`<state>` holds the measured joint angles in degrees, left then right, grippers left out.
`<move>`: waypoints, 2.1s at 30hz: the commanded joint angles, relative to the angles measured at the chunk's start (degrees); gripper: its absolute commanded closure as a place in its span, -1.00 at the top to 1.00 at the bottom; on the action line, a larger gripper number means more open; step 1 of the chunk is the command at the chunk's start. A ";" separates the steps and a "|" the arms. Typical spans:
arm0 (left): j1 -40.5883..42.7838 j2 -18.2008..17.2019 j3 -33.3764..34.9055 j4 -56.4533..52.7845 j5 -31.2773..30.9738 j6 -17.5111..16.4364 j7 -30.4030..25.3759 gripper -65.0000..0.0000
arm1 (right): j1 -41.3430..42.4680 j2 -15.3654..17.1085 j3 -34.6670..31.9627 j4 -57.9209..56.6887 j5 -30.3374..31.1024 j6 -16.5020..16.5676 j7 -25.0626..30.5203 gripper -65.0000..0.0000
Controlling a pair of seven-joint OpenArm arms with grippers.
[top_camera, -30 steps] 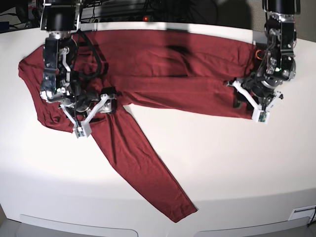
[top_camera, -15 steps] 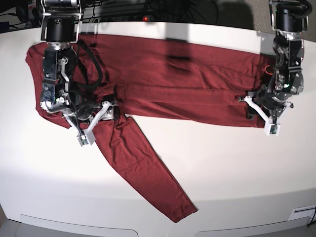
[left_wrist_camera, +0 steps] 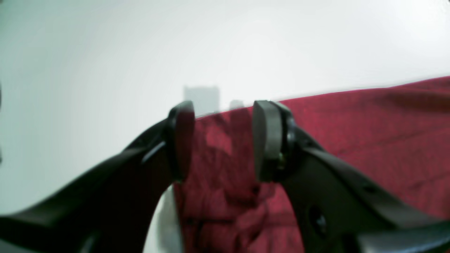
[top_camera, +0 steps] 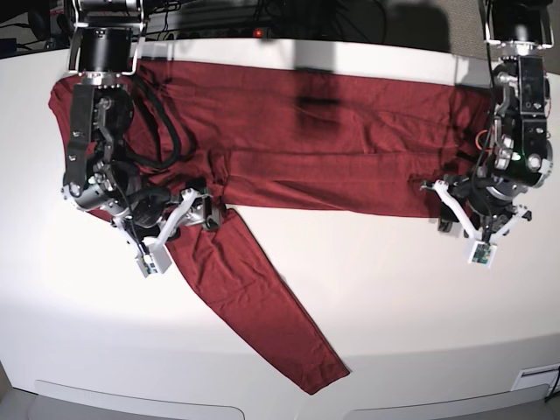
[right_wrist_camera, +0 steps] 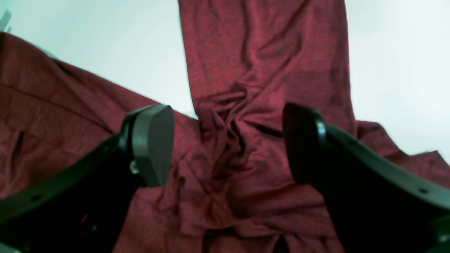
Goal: Fold the T-shirt properly
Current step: 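Grasp the folded end with the left gripper and pull it outward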
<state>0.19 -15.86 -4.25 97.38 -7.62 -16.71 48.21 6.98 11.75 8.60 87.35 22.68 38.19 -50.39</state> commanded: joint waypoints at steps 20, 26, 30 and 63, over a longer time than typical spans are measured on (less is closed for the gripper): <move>15.08 -19.71 1.86 -1.05 18.18 -6.58 -35.95 -0.35 | -1.31 0.48 0.02 2.43 4.76 1.81 0.13 0.45; 15.08 -19.74 8.96 -5.92 20.28 -6.49 -38.99 -0.35 | -1.27 0.46 0.00 2.43 4.83 1.81 0.35 0.45; 14.21 -19.69 13.46 -5.90 22.38 -6.23 -39.30 -0.35 | -1.29 0.48 0.02 2.43 4.79 1.81 0.13 0.45; 11.67 -19.21 14.53 -12.70 27.96 0.24 -45.29 -0.84 | -1.29 0.46 0.02 2.43 5.01 1.81 0.00 0.45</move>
<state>12.36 -34.24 10.74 84.09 20.53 -17.10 3.75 4.58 11.88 8.54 88.62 26.76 39.55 -51.31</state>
